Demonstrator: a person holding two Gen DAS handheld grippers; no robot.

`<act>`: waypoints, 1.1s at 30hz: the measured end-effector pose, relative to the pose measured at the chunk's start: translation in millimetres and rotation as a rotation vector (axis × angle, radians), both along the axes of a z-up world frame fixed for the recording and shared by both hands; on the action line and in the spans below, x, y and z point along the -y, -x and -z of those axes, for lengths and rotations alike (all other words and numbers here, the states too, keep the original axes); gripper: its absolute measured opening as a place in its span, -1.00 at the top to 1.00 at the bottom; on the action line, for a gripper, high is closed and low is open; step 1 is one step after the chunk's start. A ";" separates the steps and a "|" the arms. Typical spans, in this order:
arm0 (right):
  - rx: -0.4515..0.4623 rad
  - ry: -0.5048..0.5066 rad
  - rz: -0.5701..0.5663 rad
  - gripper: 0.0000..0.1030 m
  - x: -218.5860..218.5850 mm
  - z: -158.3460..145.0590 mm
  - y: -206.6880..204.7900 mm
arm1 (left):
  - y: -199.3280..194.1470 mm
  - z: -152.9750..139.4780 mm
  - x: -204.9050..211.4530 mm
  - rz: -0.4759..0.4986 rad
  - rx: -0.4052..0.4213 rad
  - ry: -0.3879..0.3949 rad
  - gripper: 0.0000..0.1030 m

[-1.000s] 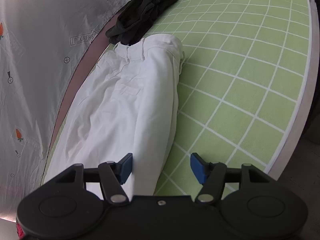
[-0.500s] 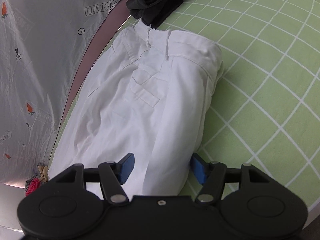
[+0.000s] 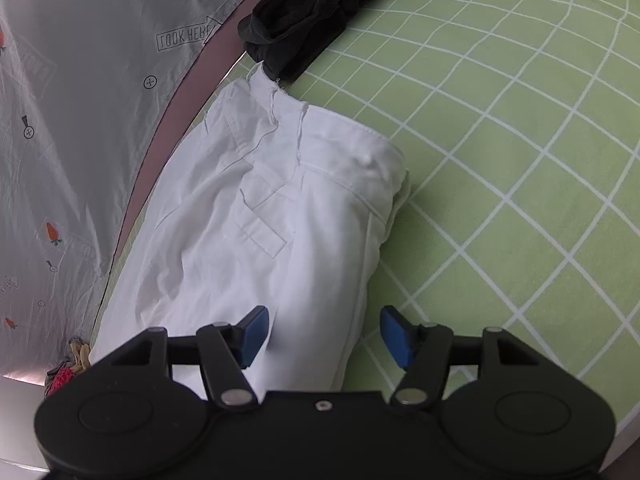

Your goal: Fold clothes

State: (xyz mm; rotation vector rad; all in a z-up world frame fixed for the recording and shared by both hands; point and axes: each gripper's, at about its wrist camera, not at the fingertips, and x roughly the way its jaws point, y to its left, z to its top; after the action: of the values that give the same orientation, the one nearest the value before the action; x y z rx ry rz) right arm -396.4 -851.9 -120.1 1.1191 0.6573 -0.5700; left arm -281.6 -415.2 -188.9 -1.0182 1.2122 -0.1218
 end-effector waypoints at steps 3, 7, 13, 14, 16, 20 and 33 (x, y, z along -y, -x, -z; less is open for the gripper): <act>0.015 -0.017 -0.006 -0.26 -1.4 1.4 -1.6 | 1.5 1.4 -4.7 -0.033 0.018 0.019 -0.57; 0.031 -0.041 -0.026 -0.32 -5.8 1.6 -10.3 | 0.2 1.7 -14.8 -0.077 0.033 0.016 -0.54; 0.034 -0.062 -0.045 -0.33 -11.3 0.9 -12.9 | -6.2 -0.5 -42.7 -0.175 0.071 -0.045 -0.46; 0.036 -0.069 -0.043 -0.34 -10.3 1.0 -12.5 | -7.6 0.1 -50.2 -0.194 0.077 -0.054 -0.46; 0.038 -0.084 -0.037 -0.33 -8.3 1.1 -12.2 | -11.7 -1.3 -65.0 -0.230 0.086 -0.081 -0.44; 0.034 -0.097 -0.032 -0.34 -6.6 -0.2 -14.3 | -24.0 -7.6 -91.9 -0.292 0.094 -0.168 -0.44; -0.029 -0.062 0.011 -0.41 -38.7 -9.4 -24.5 | -89.4 -6.9 -192.9 -0.395 0.128 -0.271 -0.32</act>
State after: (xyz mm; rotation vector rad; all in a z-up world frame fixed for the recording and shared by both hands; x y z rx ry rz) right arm -371.9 -813.2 -110.7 1.1752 0.6988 -0.5794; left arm -192.2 -222.4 -181.9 -0.9754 0.8650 0.2759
